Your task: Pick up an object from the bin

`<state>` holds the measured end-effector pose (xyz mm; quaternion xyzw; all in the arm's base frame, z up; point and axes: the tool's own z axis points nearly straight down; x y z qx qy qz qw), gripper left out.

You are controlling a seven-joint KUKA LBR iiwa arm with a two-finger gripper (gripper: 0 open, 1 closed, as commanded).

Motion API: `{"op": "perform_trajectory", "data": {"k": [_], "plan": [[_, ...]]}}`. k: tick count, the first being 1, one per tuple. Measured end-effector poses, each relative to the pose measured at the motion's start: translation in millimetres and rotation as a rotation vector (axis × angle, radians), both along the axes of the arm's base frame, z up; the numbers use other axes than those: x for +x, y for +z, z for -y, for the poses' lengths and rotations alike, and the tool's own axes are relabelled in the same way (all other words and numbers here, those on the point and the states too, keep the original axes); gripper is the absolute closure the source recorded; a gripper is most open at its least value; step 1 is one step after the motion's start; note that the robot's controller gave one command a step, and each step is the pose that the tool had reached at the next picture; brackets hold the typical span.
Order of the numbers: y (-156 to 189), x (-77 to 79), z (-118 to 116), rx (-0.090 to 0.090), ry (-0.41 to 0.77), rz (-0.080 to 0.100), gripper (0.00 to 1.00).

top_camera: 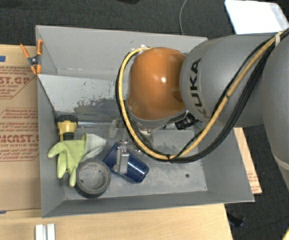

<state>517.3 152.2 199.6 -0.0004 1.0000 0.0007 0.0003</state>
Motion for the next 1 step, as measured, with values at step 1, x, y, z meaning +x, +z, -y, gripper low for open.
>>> {"op": "perform_trajectory", "data": {"k": [1], "plan": [[-78.1, 2.1, -56.6, 0.001, 0.092, 0.005, 0.0]]}}
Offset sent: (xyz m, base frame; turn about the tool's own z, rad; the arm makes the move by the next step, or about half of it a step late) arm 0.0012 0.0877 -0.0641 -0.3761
